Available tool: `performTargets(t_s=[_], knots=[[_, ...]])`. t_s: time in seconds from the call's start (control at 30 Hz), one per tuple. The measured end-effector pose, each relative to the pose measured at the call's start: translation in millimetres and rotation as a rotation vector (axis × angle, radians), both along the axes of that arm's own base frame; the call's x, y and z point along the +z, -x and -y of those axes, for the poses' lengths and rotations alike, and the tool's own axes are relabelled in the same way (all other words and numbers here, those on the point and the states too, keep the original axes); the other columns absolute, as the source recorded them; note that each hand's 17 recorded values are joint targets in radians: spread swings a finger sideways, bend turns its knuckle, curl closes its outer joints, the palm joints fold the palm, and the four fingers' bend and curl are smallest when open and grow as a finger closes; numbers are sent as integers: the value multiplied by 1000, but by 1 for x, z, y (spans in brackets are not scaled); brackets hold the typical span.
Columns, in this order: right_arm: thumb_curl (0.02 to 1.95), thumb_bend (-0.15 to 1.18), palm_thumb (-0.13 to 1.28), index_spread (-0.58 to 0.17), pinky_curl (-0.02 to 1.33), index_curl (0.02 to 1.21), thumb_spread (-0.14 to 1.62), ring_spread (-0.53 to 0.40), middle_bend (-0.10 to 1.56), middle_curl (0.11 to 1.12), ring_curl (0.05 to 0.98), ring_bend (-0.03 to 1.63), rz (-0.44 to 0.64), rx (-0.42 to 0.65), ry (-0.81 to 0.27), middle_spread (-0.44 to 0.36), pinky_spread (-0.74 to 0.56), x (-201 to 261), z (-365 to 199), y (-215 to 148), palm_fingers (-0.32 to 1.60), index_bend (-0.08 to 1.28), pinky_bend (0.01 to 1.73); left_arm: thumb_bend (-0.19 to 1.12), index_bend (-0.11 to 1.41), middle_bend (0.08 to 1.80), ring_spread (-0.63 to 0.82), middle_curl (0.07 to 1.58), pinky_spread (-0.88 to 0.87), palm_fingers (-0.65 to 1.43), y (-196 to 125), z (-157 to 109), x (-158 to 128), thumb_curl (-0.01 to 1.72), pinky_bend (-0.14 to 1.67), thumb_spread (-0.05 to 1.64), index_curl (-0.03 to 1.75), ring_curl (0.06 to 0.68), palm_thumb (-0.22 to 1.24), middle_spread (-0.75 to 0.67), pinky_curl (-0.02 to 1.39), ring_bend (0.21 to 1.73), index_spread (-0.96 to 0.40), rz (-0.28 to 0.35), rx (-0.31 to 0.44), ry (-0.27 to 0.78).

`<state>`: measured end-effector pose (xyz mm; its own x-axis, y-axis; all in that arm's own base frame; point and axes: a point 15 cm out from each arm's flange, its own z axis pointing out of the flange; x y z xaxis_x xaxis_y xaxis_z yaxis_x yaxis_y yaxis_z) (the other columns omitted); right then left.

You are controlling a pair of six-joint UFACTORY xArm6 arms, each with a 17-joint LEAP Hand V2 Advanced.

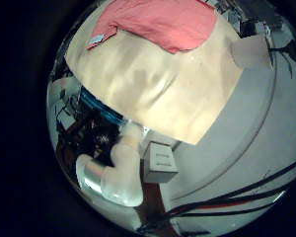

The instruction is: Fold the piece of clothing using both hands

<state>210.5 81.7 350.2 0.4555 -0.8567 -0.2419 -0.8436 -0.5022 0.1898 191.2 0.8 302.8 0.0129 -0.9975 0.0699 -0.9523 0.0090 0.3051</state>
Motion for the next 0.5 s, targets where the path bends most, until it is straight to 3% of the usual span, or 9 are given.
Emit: performTargets(t_s=[0.5], knots=[[199,-15,118,-306,320,328,1216,257,187,309,232,193,18,10,-10,86,404,3,2,1,172,182,198,-25,156,248,522,342,476,99,4,1,15,291,218,1036,282,216,311,284,324,418,117,2,35,11]])
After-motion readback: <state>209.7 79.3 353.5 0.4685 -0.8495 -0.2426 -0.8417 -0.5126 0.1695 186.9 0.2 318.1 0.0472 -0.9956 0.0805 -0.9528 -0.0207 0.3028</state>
